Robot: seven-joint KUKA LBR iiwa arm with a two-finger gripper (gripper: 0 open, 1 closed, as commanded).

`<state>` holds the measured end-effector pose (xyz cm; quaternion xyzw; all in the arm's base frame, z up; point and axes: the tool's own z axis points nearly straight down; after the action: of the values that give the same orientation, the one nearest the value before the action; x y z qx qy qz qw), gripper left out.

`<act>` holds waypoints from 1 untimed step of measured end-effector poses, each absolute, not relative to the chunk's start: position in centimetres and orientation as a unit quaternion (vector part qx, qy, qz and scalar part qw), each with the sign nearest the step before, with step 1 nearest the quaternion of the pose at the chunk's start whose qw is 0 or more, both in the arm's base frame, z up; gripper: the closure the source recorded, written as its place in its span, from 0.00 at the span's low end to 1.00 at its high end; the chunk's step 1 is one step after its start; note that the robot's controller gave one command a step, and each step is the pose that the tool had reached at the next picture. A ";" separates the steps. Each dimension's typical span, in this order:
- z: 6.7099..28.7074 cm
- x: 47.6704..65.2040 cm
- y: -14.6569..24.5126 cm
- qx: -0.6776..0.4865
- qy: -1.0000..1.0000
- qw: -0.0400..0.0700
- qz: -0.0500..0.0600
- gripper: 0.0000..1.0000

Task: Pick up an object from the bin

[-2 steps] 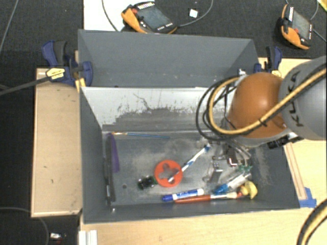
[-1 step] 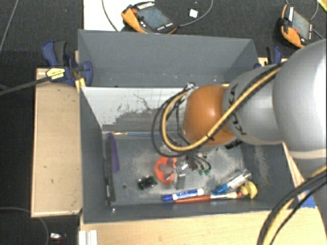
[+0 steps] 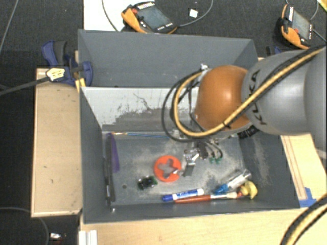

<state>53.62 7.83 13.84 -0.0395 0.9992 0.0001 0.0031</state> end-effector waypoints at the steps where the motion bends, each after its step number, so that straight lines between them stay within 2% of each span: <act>1: 8.0 53.1 8.6 -0.063 0.998 -0.002 0.001 0.00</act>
Offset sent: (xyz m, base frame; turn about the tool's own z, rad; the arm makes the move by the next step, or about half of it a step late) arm 0.0121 0.0250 -0.0684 -0.1131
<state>53.14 8.61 7.98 -0.0628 0.9980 0.0010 -0.0016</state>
